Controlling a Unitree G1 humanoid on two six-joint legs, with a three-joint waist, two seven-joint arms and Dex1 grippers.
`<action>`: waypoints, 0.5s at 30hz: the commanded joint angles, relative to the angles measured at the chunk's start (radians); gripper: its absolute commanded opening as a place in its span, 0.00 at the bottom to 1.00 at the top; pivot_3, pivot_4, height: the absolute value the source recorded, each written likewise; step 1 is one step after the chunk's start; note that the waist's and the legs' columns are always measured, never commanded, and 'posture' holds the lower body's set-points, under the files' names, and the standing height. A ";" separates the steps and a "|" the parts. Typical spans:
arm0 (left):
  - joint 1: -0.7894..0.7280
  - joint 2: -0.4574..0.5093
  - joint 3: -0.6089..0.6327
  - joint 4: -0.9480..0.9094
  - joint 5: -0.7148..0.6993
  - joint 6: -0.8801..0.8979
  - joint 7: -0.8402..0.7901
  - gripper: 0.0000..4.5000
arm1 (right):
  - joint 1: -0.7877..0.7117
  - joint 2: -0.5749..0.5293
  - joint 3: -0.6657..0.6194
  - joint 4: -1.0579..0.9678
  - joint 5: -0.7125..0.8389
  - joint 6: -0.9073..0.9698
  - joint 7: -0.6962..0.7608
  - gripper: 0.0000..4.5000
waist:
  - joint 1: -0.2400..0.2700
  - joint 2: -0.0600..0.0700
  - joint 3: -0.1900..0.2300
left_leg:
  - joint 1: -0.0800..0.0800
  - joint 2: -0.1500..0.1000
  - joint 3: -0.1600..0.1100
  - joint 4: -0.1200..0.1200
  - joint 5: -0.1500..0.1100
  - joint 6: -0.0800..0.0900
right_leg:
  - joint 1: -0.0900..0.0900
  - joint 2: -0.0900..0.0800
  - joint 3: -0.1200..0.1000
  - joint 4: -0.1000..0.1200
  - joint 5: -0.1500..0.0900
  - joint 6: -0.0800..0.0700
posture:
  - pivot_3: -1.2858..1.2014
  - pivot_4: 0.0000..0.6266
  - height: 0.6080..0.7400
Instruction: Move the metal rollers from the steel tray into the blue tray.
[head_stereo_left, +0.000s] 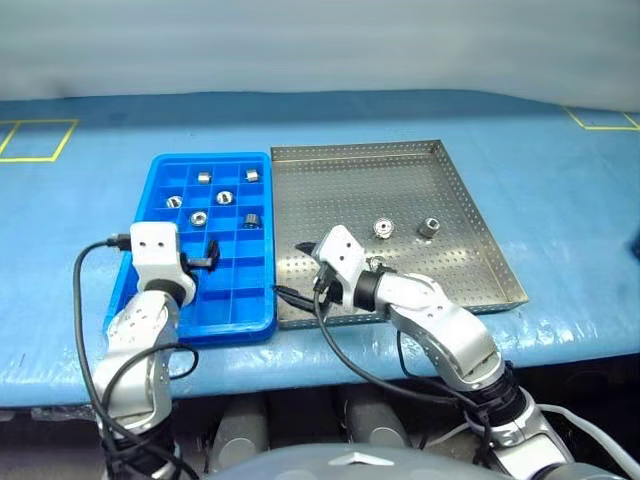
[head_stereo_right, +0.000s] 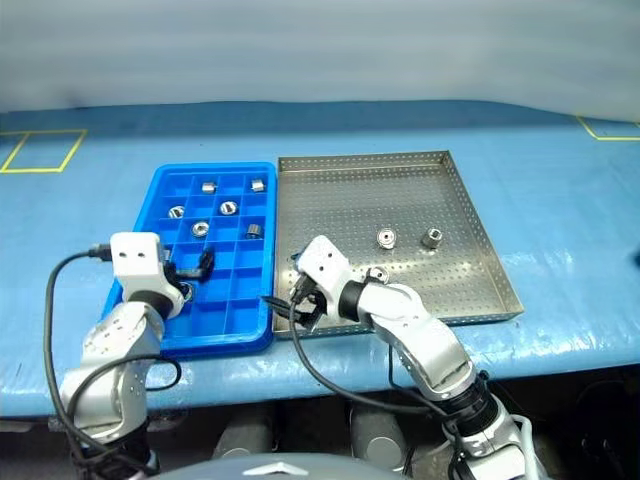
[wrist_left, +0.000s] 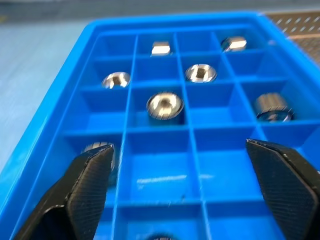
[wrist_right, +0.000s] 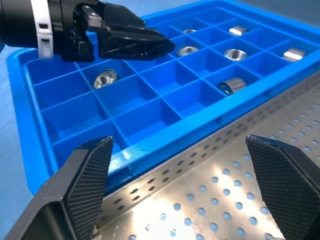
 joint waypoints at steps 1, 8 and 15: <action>-0.082 0.055 -0.060 0.043 -0.072 -0.031 -0.107 0.99 | 0.032 -0.022 -0.066 -0.056 0.005 0.015 -0.025 1.00 | -0.005 0.000 0.000 | 0.000 0.000 0.000 0.000 0.000 0.000 | 0.000 0.000 0.000 0.000 0.000 0.000 | 0.48 0.24 1.00; -0.250 0.194 -0.259 0.190 -0.188 -0.025 -0.376 0.99 | 0.133 -0.069 -0.151 -0.133 0.002 0.054 -0.083 1.00 | -0.049 0.000 0.000 | -0.001 0.000 0.000 -0.001 0.000 0.000 | -0.001 0.000 0.000 0.000 0.000 0.001 | 0.44 0.24 1.00; -0.353 0.263 -0.419 0.365 -0.182 -0.060 -0.512 0.99 | 0.191 -0.063 -0.172 -0.187 0.000 0.083 -0.132 1.00 | -0.126 0.001 0.000 | 0.000 0.000 0.000 -0.002 0.000 0.000 | -0.002 0.001 0.001 0.000 0.002 0.004 | 0.41 0.24 1.00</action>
